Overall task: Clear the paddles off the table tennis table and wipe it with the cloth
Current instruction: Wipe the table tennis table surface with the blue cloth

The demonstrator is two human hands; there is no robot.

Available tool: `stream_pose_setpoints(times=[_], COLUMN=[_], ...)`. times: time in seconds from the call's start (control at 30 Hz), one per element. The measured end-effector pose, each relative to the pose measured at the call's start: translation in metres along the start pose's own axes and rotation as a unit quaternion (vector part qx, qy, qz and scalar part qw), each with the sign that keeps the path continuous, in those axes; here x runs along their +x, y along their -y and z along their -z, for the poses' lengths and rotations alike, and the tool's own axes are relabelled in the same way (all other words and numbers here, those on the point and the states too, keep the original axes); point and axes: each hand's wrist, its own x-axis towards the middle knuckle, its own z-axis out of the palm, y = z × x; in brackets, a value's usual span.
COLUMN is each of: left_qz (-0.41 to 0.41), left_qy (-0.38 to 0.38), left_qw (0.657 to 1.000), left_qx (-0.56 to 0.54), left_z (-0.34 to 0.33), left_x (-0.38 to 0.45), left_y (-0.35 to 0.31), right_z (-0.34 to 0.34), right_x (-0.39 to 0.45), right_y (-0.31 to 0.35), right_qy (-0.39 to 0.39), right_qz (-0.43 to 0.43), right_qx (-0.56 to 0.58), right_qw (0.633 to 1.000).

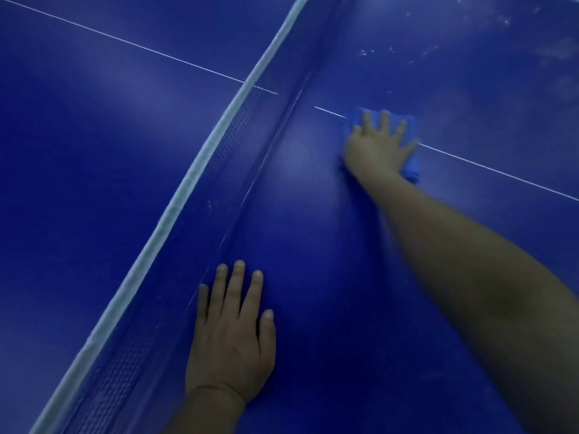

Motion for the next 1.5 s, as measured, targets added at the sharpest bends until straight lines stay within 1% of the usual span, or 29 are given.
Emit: stream_pose_setpoints(times=[0.07,0.13,0.17,0.23,0.3,0.33,0.37,0.4,0.43,0.5,0.6,0.63,0.67,0.7,0.73,0.8,0.87,0.9,0.93,1.0,1.07,1.13,1.17,1.2,1.23,1.27,1.37,1.43,1.5], left_qz=[0.001,0.0,-0.001,0.002,0.007,0.009,0.009,0.007,0.004,0.001,0.0,-0.001,-0.003,-0.003,-0.002,0.004,0.011,0.011,0.009,0.005,0.004,0.003,0.002,0.0,-0.001,0.0,0.003,0.001,-0.002], left_qy=[0.007,0.009,0.009,0.008,0.007,0.005,0.002,0.001,0.001,0.001,0.001,0.003,0.003,0.003,0.002,0.003,0.005,0.006,0.005,0.004,0.005,0.004,0.005,0.006,0.004,0.0,-0.005,-0.009,-0.013], left_qw=[1.0,1.0,1.0,1.0,1.0,1.0,1.0,1.0,1.0,1.0,1.0,1.0,1.0,1.0,1.0,1.0,1.0,1.0,1.0,1.0,1.0,1.0,1.0,1.0,1.0,1.0,1.0,1.0,1.0], left_qx=[0.002,0.002,-0.001,-0.005,-0.001,-0.001,-0.003,-0.006,-0.008,-0.016,-0.029,-0.028,-0.026,-0.026,-0.025,-0.021,-0.016,-0.016,-0.017,-0.023,-0.026,-0.028,-0.026,-0.023,-0.022,-0.022,-0.022,-0.021,-0.02], left_z=[0.0,0.0,0.0,0.0,-0.001,-0.001,-0.002,-0.002,-0.001,-0.001,-0.002,-0.002,-0.002,-0.001,-0.001,-0.001,0.0,0.0,0.001,0.003,0.005,0.005,0.005,0.005,0.005,0.005,0.004,0.002,0.001], left_x=[0.0,-0.001,-0.001,0.001,0.001,0.001,0.001,0.001,0.001,0.001,0.002,0.002,0.002,0.002,0.002,0.003,0.003,0.003,0.003,0.004,0.004,0.005,0.005,0.005,0.005,0.005,0.005,0.005,0.006], left_y=[0.0,0.0,0.0,-0.002,-0.002,-0.003,-0.003,-0.002,-0.002,-0.003,-0.004,-0.004,-0.004,-0.004,-0.004,-0.005,-0.006,-0.007,-0.006,-0.005,-0.006,-0.007,-0.007,-0.006,-0.005,-0.005,-0.004,-0.003,-0.002], right_z=[0.007,0.003,-0.002,-0.015,-0.03,-0.032,-0.029,-0.024,-0.019,-0.006,0.015,0.017,0.017,0.014,0.008,-0.009,-0.025,-0.025,-0.02,-0.008,0.01,0.03,0.037,0.038,0.035,0.028,-0.004,-0.017,-0.009], right_x=[-0.012,-0.03,-0.041,-0.062,-0.085,-0.089,-0.081,-0.066,-0.05,-0.023,-0.014,-0.016,-0.02,-0.025,-0.032,-0.05,-0.076,-0.08,-0.073,-0.047,-0.02,-0.008,-0.007,-0.009,-0.012,-0.017,-0.052,-0.082,-0.074], right_y=[-0.045,-0.044,-0.028,0.023,0.071,0.083,0.081,0.067,0.044,-0.026,-0.123,-0.131,-0.127,-0.11,-0.087,-0.029,0.018,0.023,0.013,-0.039,-0.118,-0.187,-0.201,-0.199,-0.184,-0.162,-0.076,-0.042,-0.062], right_qy=[-0.004,-0.013,-0.019,-0.026,0.007,0.036,0.052,0.05,0.029,-0.008,-0.024,-0.017,-0.013,-0.017,-0.02,-0.019,0.025,0.049,0.057,0.016,-0.028,-0.039,-0.036,-0.03,-0.03,-0.035,-0.03,0.002,0.029], right_qz=[-0.097,-0.115,-0.085,0.042,0.214,0.275,0.299,0.28,0.225,0.07,-0.159,-0.203,-0.217,-0.195,-0.141,0.033,0.215,0.265,0.279,0.205,0.026,-0.197,-0.275,-0.309,-0.297,-0.25,-0.023,0.139,0.212], right_qx=[0.021,0.025,0.019,0.0,-0.015,-0.021,-0.026,-0.03,-0.039,-0.031,0.023,0.033,0.037,0.032,0.02,-0.006,-0.038,-0.044,-0.043,-0.073,-0.067,-0.003,0.021,0.032,0.031,0.027,-0.004,-0.032,-0.046], right_qw=[0.995,0.993,0.996,0.999,0.977,0.961,0.952,0.958,0.973,0.997,0.987,0.978,0.975,0.98,0.99,0.999,0.976,0.962,0.958,0.976,0.997,0.98,0.961,0.95,0.954,0.967,0.999,0.99,0.976])
